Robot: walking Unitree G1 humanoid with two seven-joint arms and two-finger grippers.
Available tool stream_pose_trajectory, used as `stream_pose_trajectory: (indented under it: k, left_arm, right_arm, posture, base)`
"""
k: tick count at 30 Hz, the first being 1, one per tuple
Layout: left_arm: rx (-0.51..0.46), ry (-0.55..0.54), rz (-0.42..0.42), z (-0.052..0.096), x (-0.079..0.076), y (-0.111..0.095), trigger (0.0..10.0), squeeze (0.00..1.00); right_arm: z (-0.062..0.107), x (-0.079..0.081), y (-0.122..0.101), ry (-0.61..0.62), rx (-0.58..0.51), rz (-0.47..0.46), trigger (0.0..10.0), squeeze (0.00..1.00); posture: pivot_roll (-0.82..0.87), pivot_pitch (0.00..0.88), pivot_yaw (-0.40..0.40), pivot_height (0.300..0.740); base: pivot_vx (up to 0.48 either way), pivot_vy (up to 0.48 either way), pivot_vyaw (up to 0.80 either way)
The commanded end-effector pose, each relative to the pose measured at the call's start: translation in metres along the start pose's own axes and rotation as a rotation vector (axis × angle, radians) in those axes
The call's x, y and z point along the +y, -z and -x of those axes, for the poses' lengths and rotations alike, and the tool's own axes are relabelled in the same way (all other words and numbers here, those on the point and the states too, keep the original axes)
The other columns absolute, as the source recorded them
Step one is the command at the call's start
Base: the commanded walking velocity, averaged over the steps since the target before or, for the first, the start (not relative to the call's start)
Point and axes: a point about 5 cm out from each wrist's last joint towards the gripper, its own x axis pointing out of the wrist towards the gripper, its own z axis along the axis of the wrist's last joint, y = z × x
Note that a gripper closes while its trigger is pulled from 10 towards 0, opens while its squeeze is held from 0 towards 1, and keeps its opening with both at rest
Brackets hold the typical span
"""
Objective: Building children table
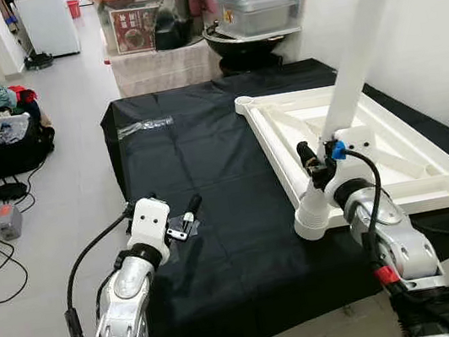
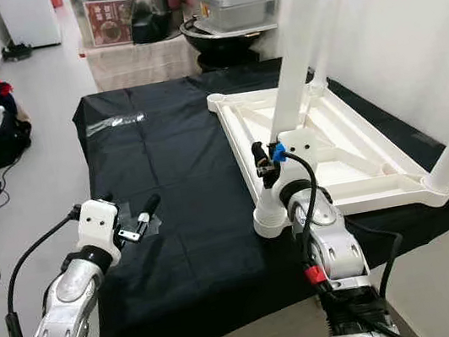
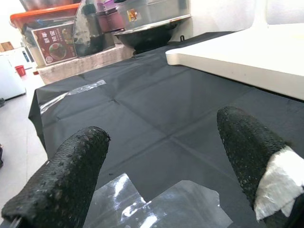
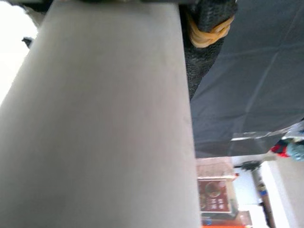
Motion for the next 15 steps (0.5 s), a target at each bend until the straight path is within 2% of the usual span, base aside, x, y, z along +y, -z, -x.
stream_pose_trajectory:
  k: [1, 6, 15]
  left_arm:
    - [0.009, -0.001, 0.009, 0.0, -0.002, 0.002, 10.0, 0.0]
    - [0.007, -0.002, 0.01, -0.001, -0.002, 0.002, 10.0, 0.0]
    - [0.006, -0.002, 0.013, -0.001, -0.003, 0.002, 10.0, 0.0]
  right_arm:
    - [0.008, -0.016, 0.03, 0.109, 0.148, 0.008, 0.0, 0.0]
    - [0.017, -0.009, 0.034, 0.216, 0.185, -0.002, 0.0, 0.0]
    - [0.022, 0.001, 0.033, 0.223, 0.209, 0.025, 0.0, 0.0]
  posture:
    - [0.02, 0.0, -0.085, 0.74]
    - [0.02, 0.0, -0.086, 0.74]
    - [0.01, 0.0, -0.088, 0.74]
  base:
    - [0.0, 0.0, 0.0]
    - [0.0, 0.0, 0.0]
    - [0.0, 0.0, 0.0]
